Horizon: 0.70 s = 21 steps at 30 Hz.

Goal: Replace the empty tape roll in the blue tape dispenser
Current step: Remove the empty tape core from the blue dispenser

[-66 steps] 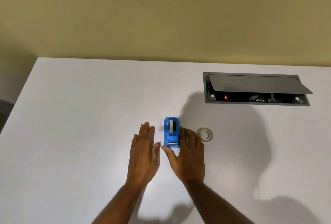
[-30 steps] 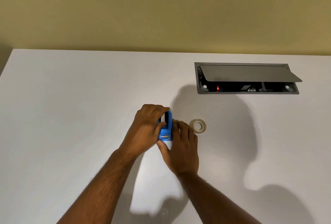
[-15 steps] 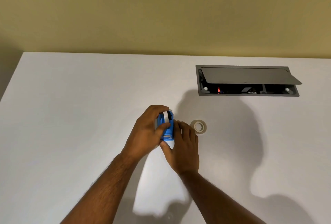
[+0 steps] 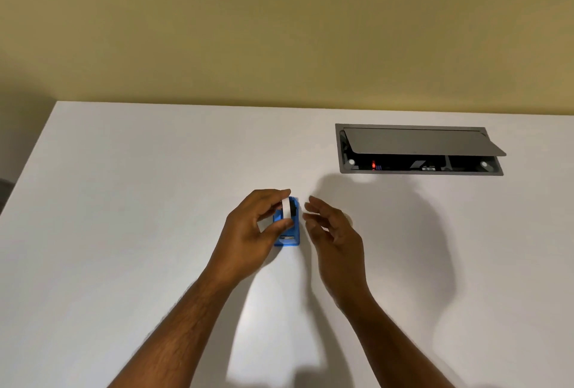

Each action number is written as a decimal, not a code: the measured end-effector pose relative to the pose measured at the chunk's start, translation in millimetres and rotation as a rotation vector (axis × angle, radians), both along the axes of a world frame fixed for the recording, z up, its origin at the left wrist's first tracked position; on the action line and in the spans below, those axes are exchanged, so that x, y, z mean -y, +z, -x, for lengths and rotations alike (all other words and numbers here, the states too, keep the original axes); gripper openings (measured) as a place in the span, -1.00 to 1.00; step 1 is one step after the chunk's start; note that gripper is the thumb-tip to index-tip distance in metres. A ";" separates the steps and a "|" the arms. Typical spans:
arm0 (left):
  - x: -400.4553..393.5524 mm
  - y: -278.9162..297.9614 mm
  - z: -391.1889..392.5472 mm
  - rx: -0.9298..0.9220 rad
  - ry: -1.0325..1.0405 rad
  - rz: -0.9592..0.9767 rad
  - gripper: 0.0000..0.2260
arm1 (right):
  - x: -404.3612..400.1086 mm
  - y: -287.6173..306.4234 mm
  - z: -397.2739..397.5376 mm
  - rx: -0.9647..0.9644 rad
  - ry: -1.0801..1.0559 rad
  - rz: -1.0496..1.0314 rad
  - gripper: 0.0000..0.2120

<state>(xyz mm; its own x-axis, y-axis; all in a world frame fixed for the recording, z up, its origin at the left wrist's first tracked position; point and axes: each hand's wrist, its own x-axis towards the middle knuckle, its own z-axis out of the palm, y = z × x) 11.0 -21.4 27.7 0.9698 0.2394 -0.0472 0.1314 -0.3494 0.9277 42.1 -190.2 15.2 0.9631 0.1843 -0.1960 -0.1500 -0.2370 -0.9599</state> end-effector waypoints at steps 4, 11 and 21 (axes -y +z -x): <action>2.4 5.3 2.7 0.010 -0.013 0.051 -0.61 | -10.9 15.1 -6.1 0.006 0.027 -0.064 -0.75; 5.0 11.7 6.7 -0.003 0.050 0.120 -0.63 | -15.9 15.0 -5.2 0.023 0.037 -0.060 -0.73; 1.0 10.8 10.2 -0.018 0.072 0.086 -0.65 | -14.9 22.2 -7.8 0.008 -0.031 -0.074 -0.76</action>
<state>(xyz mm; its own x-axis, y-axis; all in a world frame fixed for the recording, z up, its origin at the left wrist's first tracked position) 0.7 -22.4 38.5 0.9490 0.3027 -0.0879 0.1703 -0.2578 0.9511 49.9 -175.3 37.4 0.9701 0.1681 -0.1752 -0.1485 -0.1603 -0.9758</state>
